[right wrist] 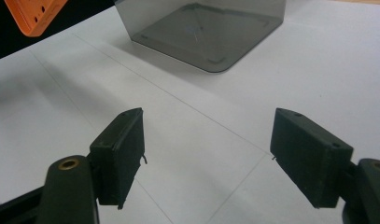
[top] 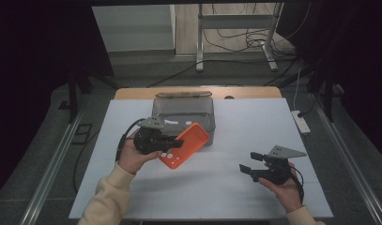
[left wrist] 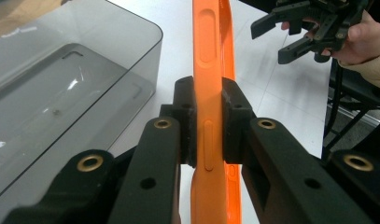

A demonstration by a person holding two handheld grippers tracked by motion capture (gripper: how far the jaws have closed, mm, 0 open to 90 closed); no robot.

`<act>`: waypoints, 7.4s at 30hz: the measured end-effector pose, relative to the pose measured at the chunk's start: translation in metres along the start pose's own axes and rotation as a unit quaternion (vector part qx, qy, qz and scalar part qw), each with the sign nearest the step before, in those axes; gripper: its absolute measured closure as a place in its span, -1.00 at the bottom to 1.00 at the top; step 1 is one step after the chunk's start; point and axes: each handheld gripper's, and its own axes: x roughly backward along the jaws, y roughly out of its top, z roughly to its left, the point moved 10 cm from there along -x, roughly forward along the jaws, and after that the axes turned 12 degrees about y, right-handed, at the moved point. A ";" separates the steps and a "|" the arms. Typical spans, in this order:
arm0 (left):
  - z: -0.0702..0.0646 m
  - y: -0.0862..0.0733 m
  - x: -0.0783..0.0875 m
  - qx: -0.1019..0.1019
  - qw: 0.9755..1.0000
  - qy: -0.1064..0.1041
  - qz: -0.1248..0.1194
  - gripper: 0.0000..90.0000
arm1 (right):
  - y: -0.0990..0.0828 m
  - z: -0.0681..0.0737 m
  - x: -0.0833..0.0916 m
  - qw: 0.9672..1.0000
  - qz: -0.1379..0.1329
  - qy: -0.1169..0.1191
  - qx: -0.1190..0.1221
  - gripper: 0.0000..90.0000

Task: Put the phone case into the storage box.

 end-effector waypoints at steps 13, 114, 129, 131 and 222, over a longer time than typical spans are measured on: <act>0.003 0.004 0.007 0.010 1.000 0.013 -0.012 0.77 | -0.008 -0.003 0.005 1.000 0.009 -0.001 0.000 -0.43; 0.103 0.074 0.001 0.104 0.979 0.173 0.012 0.77 | -0.018 -0.012 0.003 0.999 0.026 -0.020 0.003 -0.55; 0.124 0.070 -0.007 0.124 0.971 0.204 0.030 0.76 | -0.018 -0.013 0.003 0.999 0.027 -0.018 0.002 -0.55; 0.126 0.069 -0.009 0.128 0.969 0.210 0.033 0.76 | -0.019 -0.014 0.003 0.999 0.027 -0.020 0.001 -0.55; 0.169 0.024 -0.031 0.210 0.926 0.299 0.095 0.76 | -0.020 -0.013 0.002 0.999 0.033 -0.020 0.004 -0.55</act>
